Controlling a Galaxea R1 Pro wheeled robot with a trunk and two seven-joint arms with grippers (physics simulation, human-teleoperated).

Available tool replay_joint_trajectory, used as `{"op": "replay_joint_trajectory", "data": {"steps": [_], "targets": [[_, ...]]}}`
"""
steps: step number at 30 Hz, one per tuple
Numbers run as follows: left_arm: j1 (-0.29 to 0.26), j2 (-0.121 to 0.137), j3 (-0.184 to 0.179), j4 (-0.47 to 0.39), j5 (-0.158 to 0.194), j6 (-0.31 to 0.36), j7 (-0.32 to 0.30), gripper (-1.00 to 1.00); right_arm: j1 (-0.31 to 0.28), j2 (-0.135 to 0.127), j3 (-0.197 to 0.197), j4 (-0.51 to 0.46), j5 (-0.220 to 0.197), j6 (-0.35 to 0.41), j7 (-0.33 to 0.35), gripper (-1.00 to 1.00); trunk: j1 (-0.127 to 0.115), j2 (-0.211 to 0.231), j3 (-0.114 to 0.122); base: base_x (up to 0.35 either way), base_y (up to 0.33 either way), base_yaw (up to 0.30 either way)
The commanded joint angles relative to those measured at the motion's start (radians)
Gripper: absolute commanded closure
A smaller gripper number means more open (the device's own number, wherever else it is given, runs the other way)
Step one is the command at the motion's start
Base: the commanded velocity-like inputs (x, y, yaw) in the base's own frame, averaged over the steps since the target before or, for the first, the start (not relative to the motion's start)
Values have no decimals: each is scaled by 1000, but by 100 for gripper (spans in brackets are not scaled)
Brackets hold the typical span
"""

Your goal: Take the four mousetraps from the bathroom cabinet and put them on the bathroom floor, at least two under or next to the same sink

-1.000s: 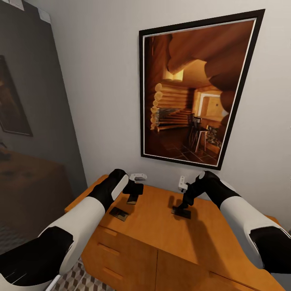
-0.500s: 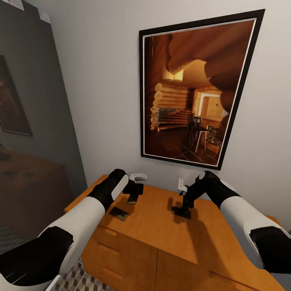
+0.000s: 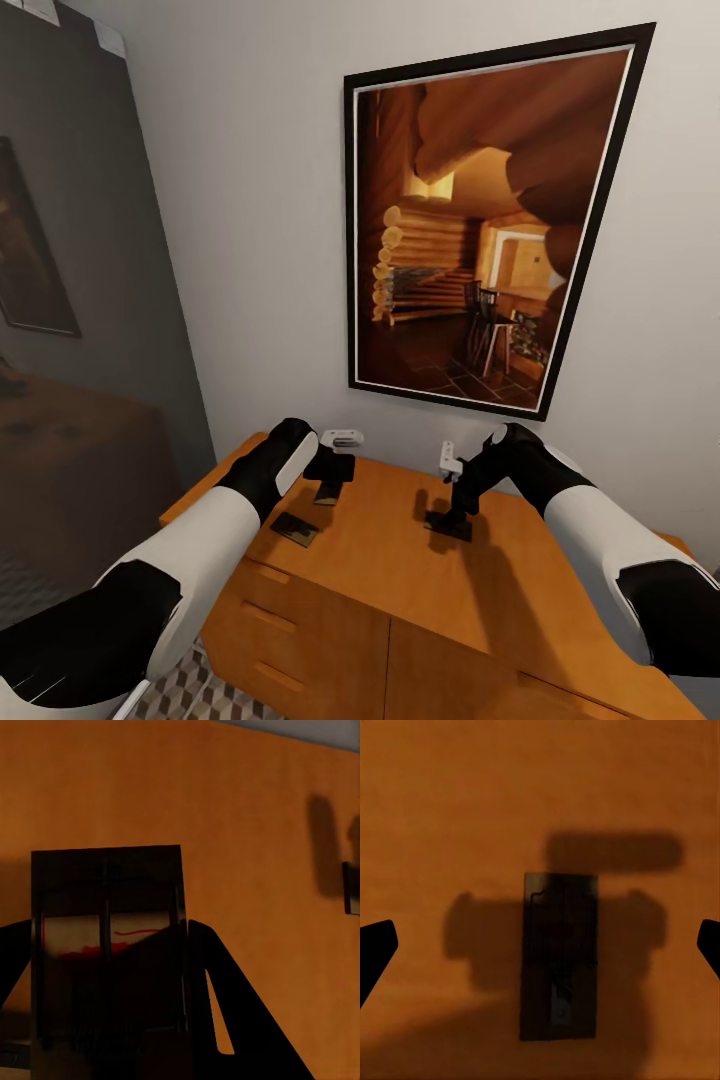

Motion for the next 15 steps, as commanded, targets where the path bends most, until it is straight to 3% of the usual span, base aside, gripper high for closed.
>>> {"op": "replay_joint_trajectory", "data": {"steps": [1,15], "targets": [[0,0,-1,0,-3,0,0,100,0,0,0,0,0,0,-1,-100,0,0,0,0,0,0],[0,0,-1,-1,-1,0,-1,100,0,0,-2,0,1,0,-4,-100,0,0,0,0,0,0]]}}
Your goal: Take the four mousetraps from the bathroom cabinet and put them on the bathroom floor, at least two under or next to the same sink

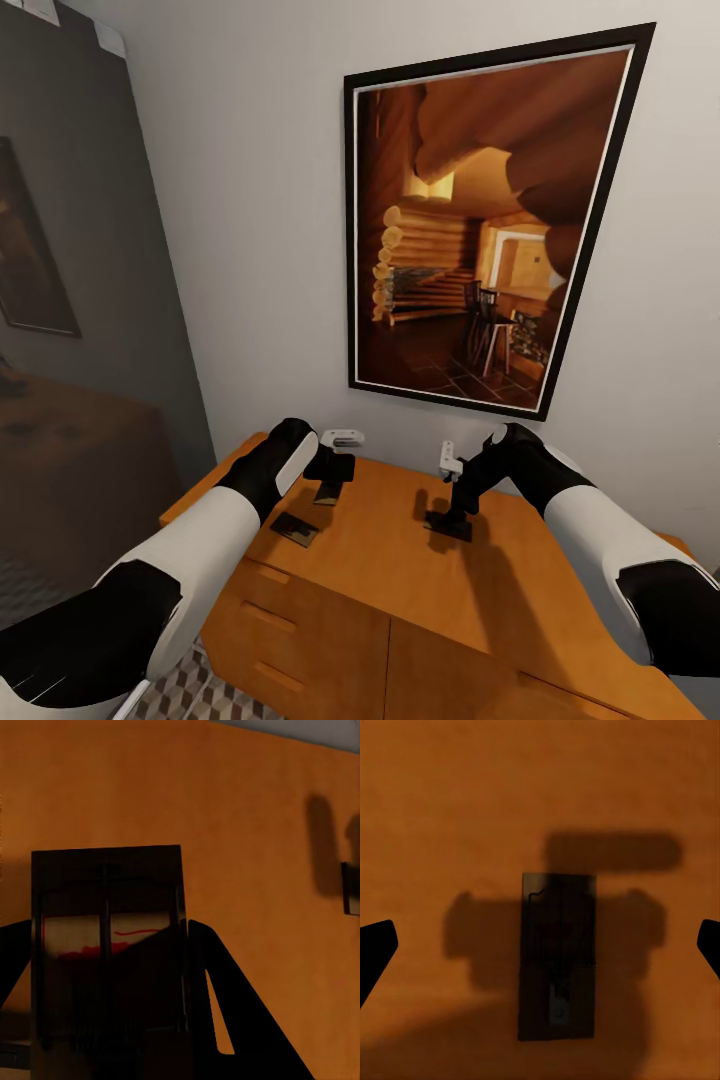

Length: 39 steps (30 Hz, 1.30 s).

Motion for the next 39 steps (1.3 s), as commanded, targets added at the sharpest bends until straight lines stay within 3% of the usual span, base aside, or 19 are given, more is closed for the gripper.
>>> {"op": "replay_joint_trajectory", "data": {"steps": [1,39], "targets": [[0,0,0,0,-3,0,0,100,0,0,0,0,0,0,0,-100,0,0,0,0,0,0],[0,0,0,1,-4,0,8,100,0,-8,-4,1,-3,7,-5,-100,0,0,0,0,0,0]]}}
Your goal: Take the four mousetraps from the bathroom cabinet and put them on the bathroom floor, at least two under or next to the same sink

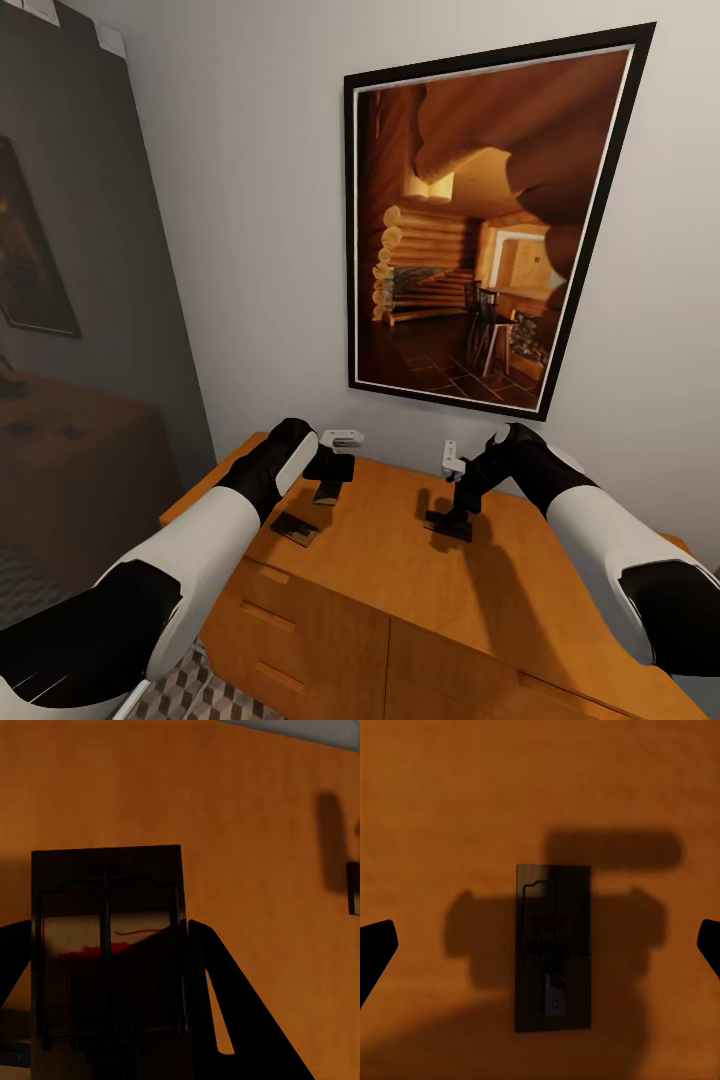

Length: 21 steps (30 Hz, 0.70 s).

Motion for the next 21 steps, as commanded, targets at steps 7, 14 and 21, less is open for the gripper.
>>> {"op": "replay_joint_trajectory", "data": {"steps": [7,14,21], "targets": [[0,0,0,0,-3,0,0,100,0,-1,0,0,0,1,0,-100,4,-7,-3,0,0,0],[0,0,-1,0,-3,0,0,100,0,-25,-1,2,-1,1,0,-100,31,-56,-25,0,0,0],[0,0,-2,0,-3,0,0,100,0,-34,-1,2,-2,0,1,-100,54,-98,-44,0,0,0]]}}
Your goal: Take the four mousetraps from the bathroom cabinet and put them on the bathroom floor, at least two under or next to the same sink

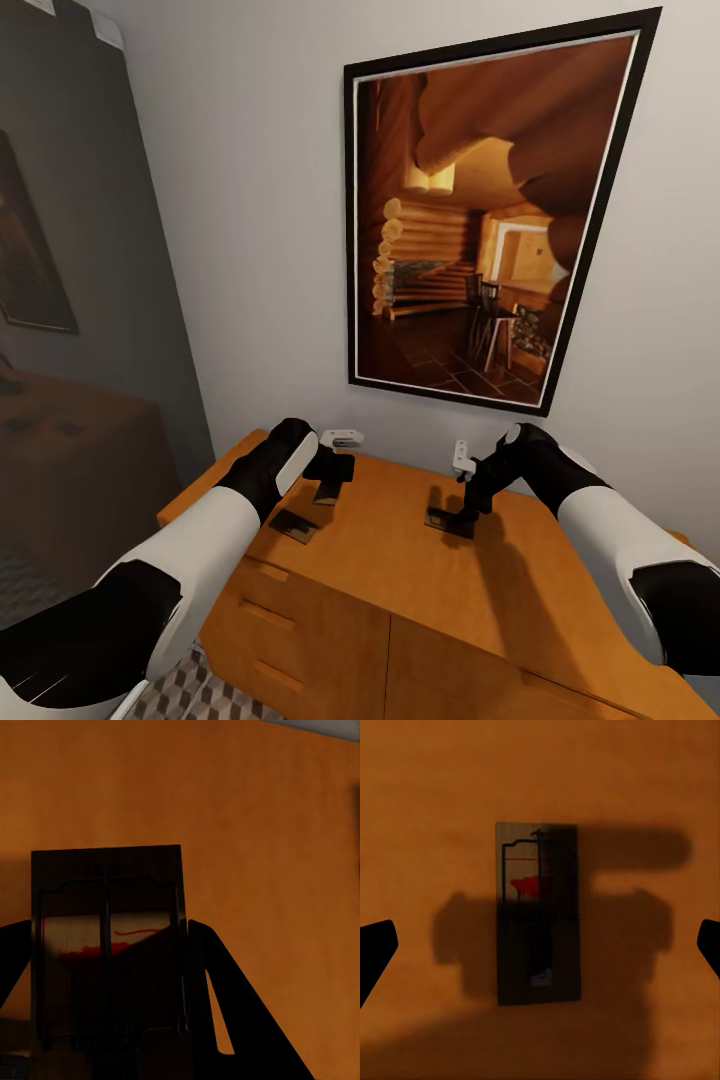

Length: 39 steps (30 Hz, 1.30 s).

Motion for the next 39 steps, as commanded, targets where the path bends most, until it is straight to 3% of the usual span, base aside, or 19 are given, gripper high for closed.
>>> {"op": "replay_joint_trajectory", "data": {"steps": [1,29,39], "targets": [[0,0,0,0,-3,0,0,100,0,0,0,0,0,0,0,-100,0,0,0,0,0,0],[0,0,0,0,-1,0,0,100,0,3,0,0,-1,-4,0,-100,0,0,0,0,0,0],[0,0,0,0,-1,0,0,100,0,4,-1,0,-2,-4,0,-100,38,-70,-31,0,0,0]]}}
